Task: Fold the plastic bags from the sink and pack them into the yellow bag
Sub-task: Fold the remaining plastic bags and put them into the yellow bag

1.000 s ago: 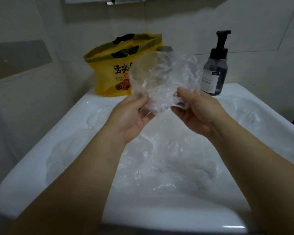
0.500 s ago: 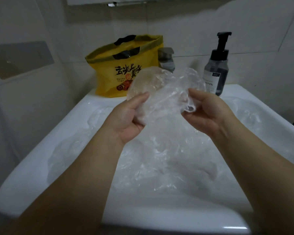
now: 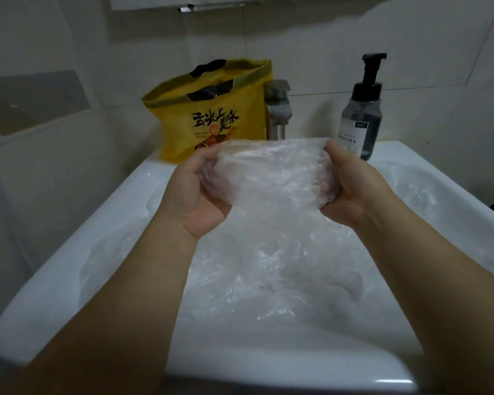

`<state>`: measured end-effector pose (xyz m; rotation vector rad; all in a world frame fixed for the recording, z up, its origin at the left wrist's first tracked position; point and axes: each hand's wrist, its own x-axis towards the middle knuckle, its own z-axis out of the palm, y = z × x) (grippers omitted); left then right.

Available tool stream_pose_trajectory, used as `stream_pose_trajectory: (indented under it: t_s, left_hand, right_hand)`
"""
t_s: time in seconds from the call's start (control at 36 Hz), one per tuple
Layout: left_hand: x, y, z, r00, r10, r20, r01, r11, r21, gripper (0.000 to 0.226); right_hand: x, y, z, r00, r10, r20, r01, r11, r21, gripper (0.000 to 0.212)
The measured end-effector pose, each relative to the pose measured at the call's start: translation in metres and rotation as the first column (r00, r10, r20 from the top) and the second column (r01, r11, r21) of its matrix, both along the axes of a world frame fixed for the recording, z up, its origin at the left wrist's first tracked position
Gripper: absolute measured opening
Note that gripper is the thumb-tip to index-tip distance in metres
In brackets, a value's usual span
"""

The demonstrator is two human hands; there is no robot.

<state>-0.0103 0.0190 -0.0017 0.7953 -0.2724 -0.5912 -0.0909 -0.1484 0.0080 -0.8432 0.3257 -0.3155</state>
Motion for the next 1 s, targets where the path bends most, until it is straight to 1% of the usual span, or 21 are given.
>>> stream_pose_trajectory:
  t_s: [0.06,0.14,0.17,0.22,0.28,0.36,0.39,0.42,0.5,0.53,0.58,0.67,0.72,0.75,0.81,0.86,0.89,0.92,0.94,0.97,1.0]
  left_hand:
    - [0.002,0.004,-0.002,0.999,-0.048,0.002,0.048,0.999,0.010,0.062]
    - [0.002,0.009,-0.002,0.987,-0.148,0.064,0.134,0.973,0.189,0.060]
    - [0.001,0.009,-0.002,0.978,-0.187,0.095,0.155,0.949,0.274,0.058]
    - [-0.002,0.009,-0.003,0.957,-0.254,0.140,0.174,0.890,0.421,0.053]
    - [-0.005,0.006,-0.003,0.938,-0.296,0.180,0.165,0.840,0.518,0.051]
    - [-0.001,0.004,-0.006,0.932,-0.295,0.212,0.128,0.812,0.569,0.072]
    - [-0.001,0.004,-0.005,0.930,-0.303,0.209,0.132,0.804,0.580,0.075]
    - [-0.002,0.004,-0.005,0.923,-0.318,0.219,0.132,0.792,0.596,0.071]
    - [-0.007,0.000,-0.010,0.886,-0.363,0.288,0.094,0.749,0.656,0.028]
    - [-0.007,-0.002,-0.012,0.887,-0.346,0.305,0.073,0.757,0.649,0.017]
    - [-0.002,-0.004,-0.013,0.919,-0.262,0.293,0.057,0.826,0.560,0.019]
    - [0.004,-0.003,-0.008,0.967,-0.109,0.229,0.016,0.927,0.375,0.020]
    - [0.006,-0.003,-0.008,0.973,-0.037,0.226,-0.047,0.934,0.354,0.038]
    - [0.008,-0.004,-0.010,0.970,-0.017,0.244,-0.075,0.927,0.367,0.041]
    - [0.008,-0.005,-0.012,0.961,0.000,0.275,-0.112,0.913,0.392,0.037]
    - [0.010,-0.006,-0.012,0.959,0.058,0.276,-0.166,0.907,0.386,0.029]
    - [0.011,-0.006,-0.012,0.957,0.097,0.273,-0.199,0.906,0.374,0.024]
    - [0.014,-0.005,-0.012,0.954,0.139,0.264,-0.230,0.906,0.356,0.021]
    - [0.015,-0.004,-0.011,0.953,0.178,0.244,-0.255,0.907,0.335,0.020]
    - [0.016,-0.004,-0.011,0.949,0.219,0.226,-0.284,0.905,0.316,0.020]
    - [0.016,-0.004,-0.010,0.945,0.249,0.211,-0.305,0.904,0.301,0.020]
  right_hand:
    - [-0.001,-0.001,0.000,0.999,0.041,0.019,-0.041,0.999,-0.017,0.022]
    - [-0.003,-0.005,-0.001,0.995,0.085,0.047,-0.084,0.996,-0.034,0.049]
    - [-0.004,-0.006,0.000,0.995,0.097,0.039,-0.095,0.994,-0.050,0.049]
    - [-0.006,-0.006,0.002,0.992,0.125,-0.005,-0.125,0.988,-0.095,0.036]
    - [-0.008,-0.007,0.004,0.986,0.158,-0.050,-0.164,0.975,-0.149,0.029]
    - [-0.009,-0.006,0.004,0.975,0.189,-0.116,-0.211,0.952,-0.223,0.029]
    - [-0.009,-0.005,0.003,0.966,0.210,-0.149,-0.242,0.937,-0.250,0.030]
    - [-0.008,-0.003,0.002,0.956,0.231,-0.180,-0.273,0.924,-0.267,0.031]
    - [-0.006,-0.003,0.001,0.937,0.293,-0.190,-0.334,0.911,-0.243,0.044]
    - [-0.007,-0.003,0.002,0.940,0.303,-0.158,-0.331,0.922,-0.202,0.049]
    - [-0.007,-0.005,0.003,0.949,0.304,-0.084,-0.311,0.945,-0.096,0.052]
    - [-0.005,-0.009,0.001,0.945,0.325,-0.020,-0.325,0.945,0.030,0.074]
    - [-0.003,-0.006,-0.003,0.920,0.388,-0.046,-0.390,0.921,-0.026,0.081]
    - [-0.002,-0.002,-0.005,0.904,0.422,-0.074,-0.428,0.899,-0.095,0.076]
    - [0.001,0.002,-0.009,0.906,0.408,-0.115,-0.424,0.881,-0.210,0.050]
    - [0.002,0.001,-0.008,0.936,0.344,-0.072,-0.351,0.913,-0.209,0.031]
    - [0.002,0.000,-0.007,0.951,0.306,-0.040,-0.308,0.934,-0.180,0.016]
    - [0.002,-0.001,-0.004,0.965,0.261,-0.006,-0.259,0.956,-0.136,0.009]
    - [0.002,-0.004,-0.003,0.977,0.212,0.033,-0.208,0.973,-0.099,0.018]
    - [0.001,-0.005,-0.002,0.984,0.165,0.059,-0.160,0.984,-0.082,0.020]
    - [0.000,-0.005,-0.002,0.986,0.136,0.092,-0.129,0.988,-0.086,0.016]
